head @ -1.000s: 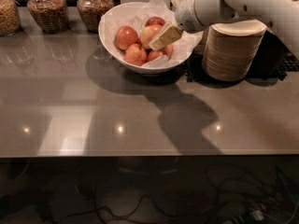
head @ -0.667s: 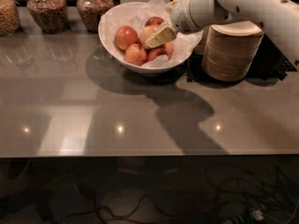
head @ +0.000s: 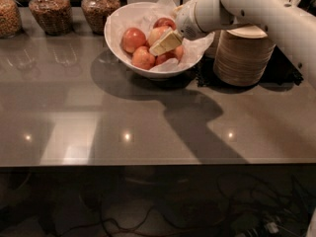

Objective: Pick apple from white bowl

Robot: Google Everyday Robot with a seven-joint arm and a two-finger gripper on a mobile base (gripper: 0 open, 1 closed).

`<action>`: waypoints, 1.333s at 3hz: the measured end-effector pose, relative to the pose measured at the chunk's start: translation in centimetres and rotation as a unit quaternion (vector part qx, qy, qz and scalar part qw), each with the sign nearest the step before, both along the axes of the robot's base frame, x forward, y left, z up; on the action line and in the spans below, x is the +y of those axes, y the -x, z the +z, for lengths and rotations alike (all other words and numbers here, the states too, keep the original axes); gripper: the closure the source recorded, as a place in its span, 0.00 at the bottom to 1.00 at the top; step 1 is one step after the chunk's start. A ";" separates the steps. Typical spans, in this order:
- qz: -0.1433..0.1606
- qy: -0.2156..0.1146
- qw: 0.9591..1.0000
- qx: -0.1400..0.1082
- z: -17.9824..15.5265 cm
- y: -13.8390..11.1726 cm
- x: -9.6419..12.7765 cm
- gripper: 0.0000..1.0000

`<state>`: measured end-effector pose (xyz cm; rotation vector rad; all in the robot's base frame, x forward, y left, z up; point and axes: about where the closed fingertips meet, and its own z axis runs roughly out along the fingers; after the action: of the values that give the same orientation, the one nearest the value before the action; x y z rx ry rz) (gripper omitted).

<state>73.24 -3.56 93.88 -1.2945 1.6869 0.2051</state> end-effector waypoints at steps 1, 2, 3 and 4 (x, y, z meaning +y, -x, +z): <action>0.001 -0.004 1.000 0.008 -0.7 -0.3 0.3 0.23; 0.001 -0.008 1.000 0.015 -1.3 -0.6 0.5 0.24; -0.002 -0.012 1.000 0.024 -2.0 -0.8 0.6 0.31; -0.004 -0.014 0.999 0.029 -2.2 -0.8 0.6 0.50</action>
Offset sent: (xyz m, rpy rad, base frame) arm 0.0109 0.0034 -0.0180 0.0260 0.0462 -0.0070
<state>74.09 -2.97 91.64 -1.2721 1.7308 0.2632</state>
